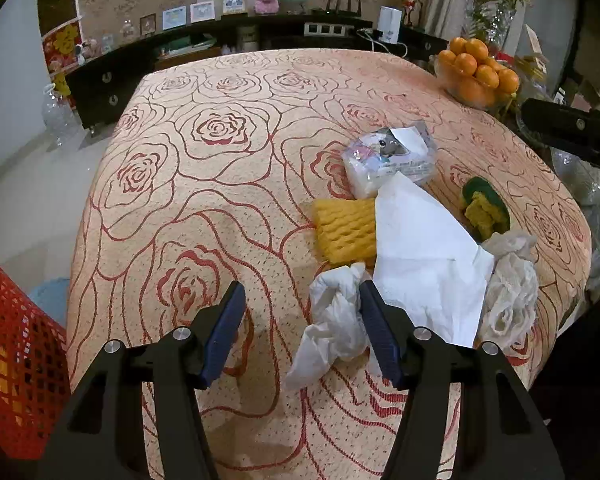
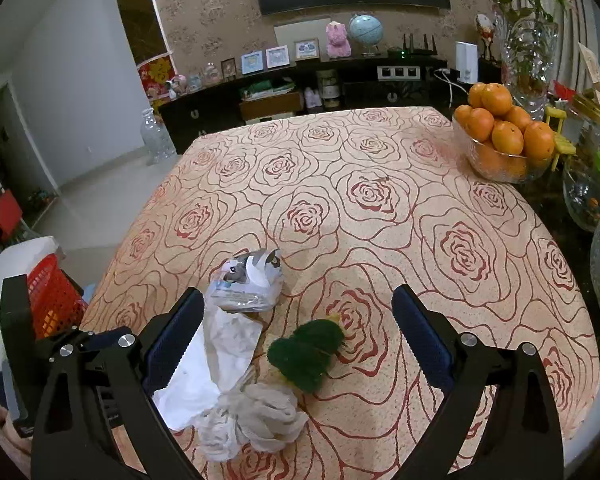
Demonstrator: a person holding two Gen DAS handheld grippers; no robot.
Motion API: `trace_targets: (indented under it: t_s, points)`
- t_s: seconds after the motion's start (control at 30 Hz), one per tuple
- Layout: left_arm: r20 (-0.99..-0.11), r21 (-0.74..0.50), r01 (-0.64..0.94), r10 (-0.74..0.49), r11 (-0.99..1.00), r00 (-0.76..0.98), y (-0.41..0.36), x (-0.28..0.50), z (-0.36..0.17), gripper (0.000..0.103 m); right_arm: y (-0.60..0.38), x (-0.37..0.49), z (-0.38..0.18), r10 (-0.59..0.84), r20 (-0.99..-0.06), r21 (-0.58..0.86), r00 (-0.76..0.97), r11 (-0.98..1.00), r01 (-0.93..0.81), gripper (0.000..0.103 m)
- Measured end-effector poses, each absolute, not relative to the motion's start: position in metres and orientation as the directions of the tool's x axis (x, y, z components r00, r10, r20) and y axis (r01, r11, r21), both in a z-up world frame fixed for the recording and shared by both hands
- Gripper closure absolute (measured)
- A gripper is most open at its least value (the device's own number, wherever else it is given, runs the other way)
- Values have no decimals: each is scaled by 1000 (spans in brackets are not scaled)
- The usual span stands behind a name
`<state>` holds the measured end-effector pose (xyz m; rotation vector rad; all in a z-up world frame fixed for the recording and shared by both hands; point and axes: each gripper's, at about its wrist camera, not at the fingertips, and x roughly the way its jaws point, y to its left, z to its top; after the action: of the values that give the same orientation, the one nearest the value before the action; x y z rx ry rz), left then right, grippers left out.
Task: Collect trash
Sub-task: 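Grasp the white plastic scrap with the left tool while the right tool grasps the green sponge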
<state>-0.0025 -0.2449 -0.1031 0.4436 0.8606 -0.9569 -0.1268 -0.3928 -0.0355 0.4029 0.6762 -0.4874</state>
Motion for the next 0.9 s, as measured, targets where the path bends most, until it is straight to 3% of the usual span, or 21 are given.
trace_targets:
  t_s: [0.07, 0.23, 0.43, 0.77, 0.9]
  points:
    - [-800, -46, 852, -530, 522, 281, -246, -3, -105, 47, -393, -127, -37, -294, -677, 194, 675, 813, 549, 11]
    - [-798, -99, 881, -565, 463, 208, -250, -11, -106, 80, -398, -127, -43, -286, -688, 200, 667, 809, 553, 11]
    - [-785, -87, 862, -567, 500, 250, -240, -3, -98, 80, -406, -128, -54, -270, -707, 220, 654, 795, 566, 11]
    - [-683, -50, 767, -583, 640, 441, -195, 21, -55, 80, -407, -119, -76, -177, -755, 259, 631, 804, 536, 11]
    - [-656, -29, 743, -573, 669, 491, -186, 25, -46, 80, -399, -105, -92, -172, -796, 209, 581, 821, 530, 12]
